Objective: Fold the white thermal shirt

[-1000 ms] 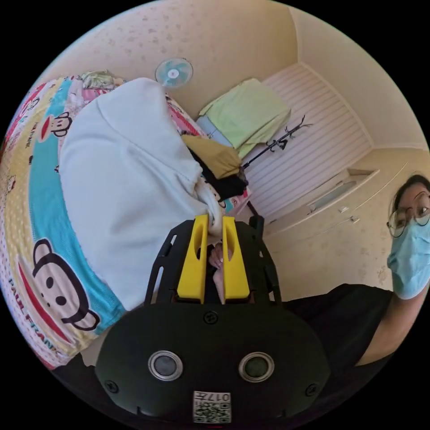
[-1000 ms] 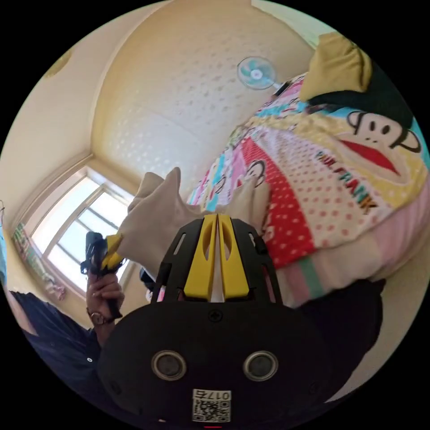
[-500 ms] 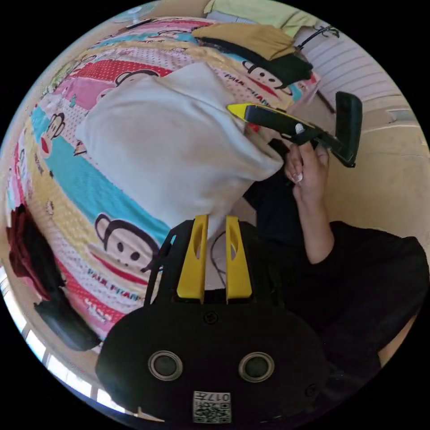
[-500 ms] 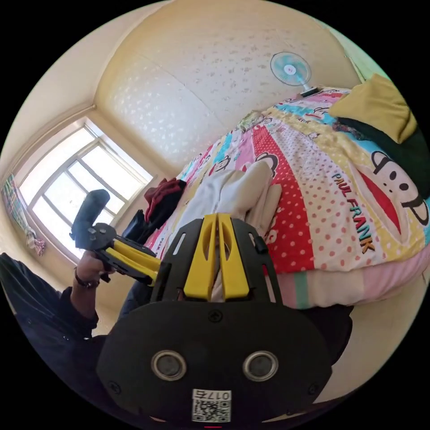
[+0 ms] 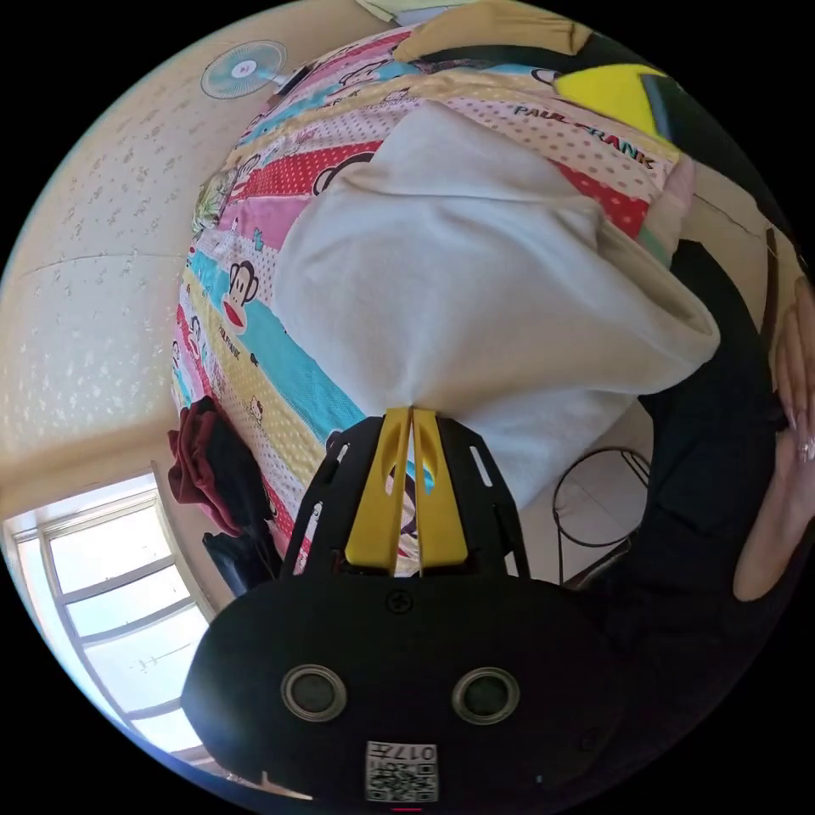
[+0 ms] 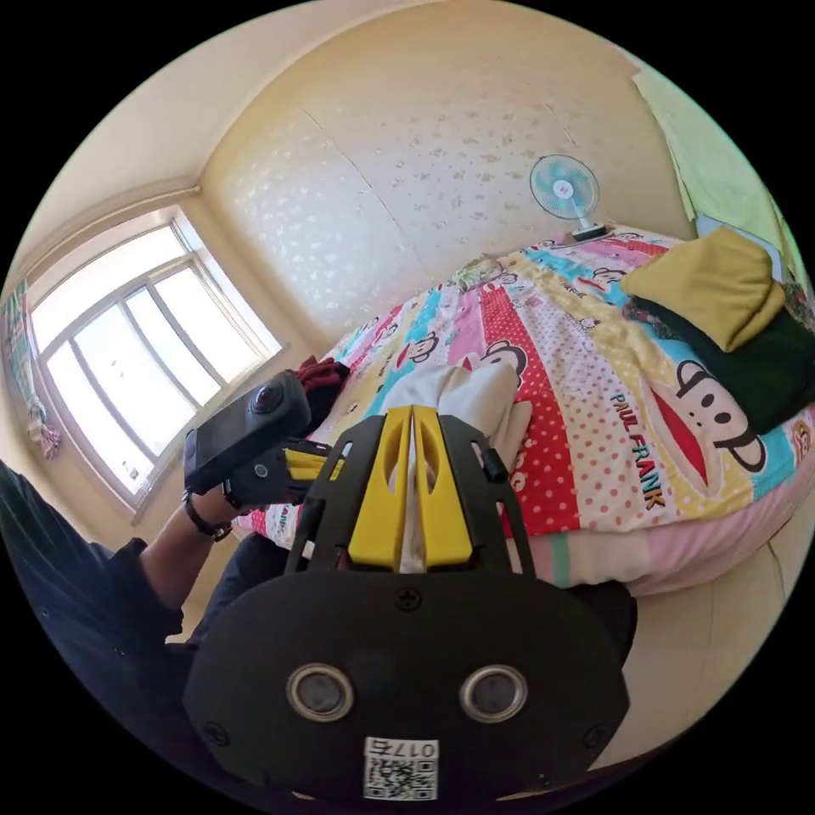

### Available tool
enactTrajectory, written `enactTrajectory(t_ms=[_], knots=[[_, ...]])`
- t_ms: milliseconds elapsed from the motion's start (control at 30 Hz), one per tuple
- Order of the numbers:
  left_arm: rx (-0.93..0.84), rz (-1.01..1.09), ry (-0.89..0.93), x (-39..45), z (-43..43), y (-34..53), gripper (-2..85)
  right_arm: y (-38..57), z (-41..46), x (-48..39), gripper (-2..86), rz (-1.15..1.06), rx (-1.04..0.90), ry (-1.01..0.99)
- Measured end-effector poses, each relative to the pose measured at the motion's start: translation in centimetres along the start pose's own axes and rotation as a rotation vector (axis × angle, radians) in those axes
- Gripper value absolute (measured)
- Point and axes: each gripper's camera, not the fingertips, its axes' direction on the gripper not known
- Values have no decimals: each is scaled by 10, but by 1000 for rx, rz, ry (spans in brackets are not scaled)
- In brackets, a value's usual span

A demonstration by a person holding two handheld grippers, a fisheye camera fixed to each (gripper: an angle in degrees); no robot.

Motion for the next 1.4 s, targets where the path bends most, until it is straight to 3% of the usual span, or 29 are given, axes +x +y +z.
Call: enactTrajectory(t_ms=[133,233,367,567,667,800,933,1033,1100,1267,1333,1400], knots=[[-42,112,18,-1,-5,-12,-5,-1,68,3,4,-11,-382,167],[-111,180,22,0,0,-30,-6,-2,56,9,4,66,-304,126],[-198,262,74,-7,10,-52,-5,-6,60,-1,4,44,-377,218],[-188,105,318,-53,21,-51,-6,-7,49,4,7,83,-433,267],[-108,59,436,-77,28,-35,-5,-6,38,17,12,136,-434,186],[57,-58,554,-111,32,20,-3,-4,3,32,34,164,-351,-64],[56,-141,551,-115,52,68,7,0,-11,41,81,154,-368,-328],[136,-252,588,-121,66,102,43,2,1,38,79,121,-464,-164],[221,-309,725,-135,75,124,67,3,9,37,58,101,-551,-76],[415,-330,1032,-166,86,161,64,10,-41,45,30,241,-346,-76],[407,-354,1020,-169,95,165,70,23,-25,61,25,274,-462,57],[332,-413,976,-171,112,164,115,29,-6,75,25,314,-549,21]])
